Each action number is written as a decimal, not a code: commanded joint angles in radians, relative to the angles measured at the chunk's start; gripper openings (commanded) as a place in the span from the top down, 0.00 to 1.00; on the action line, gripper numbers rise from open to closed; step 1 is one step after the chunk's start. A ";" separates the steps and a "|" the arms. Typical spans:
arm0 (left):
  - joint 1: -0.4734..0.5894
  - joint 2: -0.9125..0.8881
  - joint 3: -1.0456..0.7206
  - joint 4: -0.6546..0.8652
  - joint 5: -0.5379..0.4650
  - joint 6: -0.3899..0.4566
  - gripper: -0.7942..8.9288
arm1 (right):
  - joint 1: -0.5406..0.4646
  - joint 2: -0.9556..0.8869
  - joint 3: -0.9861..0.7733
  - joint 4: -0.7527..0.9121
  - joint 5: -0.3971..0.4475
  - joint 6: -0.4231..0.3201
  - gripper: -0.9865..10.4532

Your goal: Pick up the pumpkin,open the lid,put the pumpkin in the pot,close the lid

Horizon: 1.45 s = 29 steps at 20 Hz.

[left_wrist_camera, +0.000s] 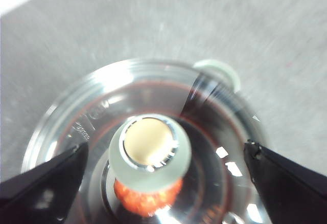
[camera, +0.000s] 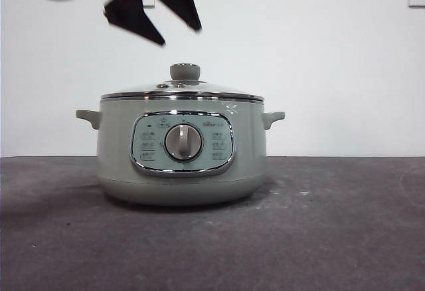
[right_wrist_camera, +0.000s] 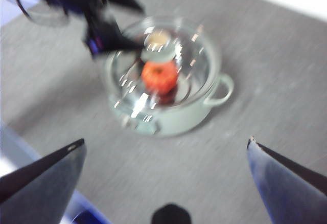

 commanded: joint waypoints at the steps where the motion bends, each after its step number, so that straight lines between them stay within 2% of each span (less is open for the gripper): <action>1: -0.003 -0.068 -0.005 -0.048 0.005 -0.014 0.34 | 0.002 0.002 -0.003 -0.026 -0.029 0.017 0.37; 3: -0.003 -0.140 -0.005 -0.119 0.011 -0.014 0.34 | 0.002 0.002 -0.003 -0.056 -0.029 0.018 0.37; 8: -0.003 -0.298 -0.005 -0.317 0.124 -0.015 0.35 | 0.002 0.002 -0.003 -0.113 -0.037 0.018 0.37; 9: -0.003 -0.317 -0.005 -0.343 0.135 -0.014 0.39 | 0.002 0.002 -0.003 -0.119 -0.063 0.018 0.42; 11: -0.003 -0.351 -0.005 -0.392 0.138 -0.014 0.62 | 0.002 0.002 -0.003 -0.120 -0.151 0.018 0.58; 12: -0.003 -0.361 -0.005 -0.412 0.139 -0.014 0.80 | 0.002 0.002 -0.003 -0.120 -0.188 0.008 0.71; 13: -0.003 -0.367 -0.005 -0.427 0.139 -0.013 0.92 | 0.002 0.002 -0.003 -0.120 -0.206 -0.008 0.84; 14: -0.003 -0.371 -0.005 -0.444 0.139 -0.013 0.92 | 0.002 0.002 -0.003 -0.120 -0.213 -0.024 0.94; 29: -0.003 -0.372 -0.005 -0.475 0.132 -0.011 0.92 | 0.002 0.001 -0.003 -0.117 -0.205 -0.001 0.91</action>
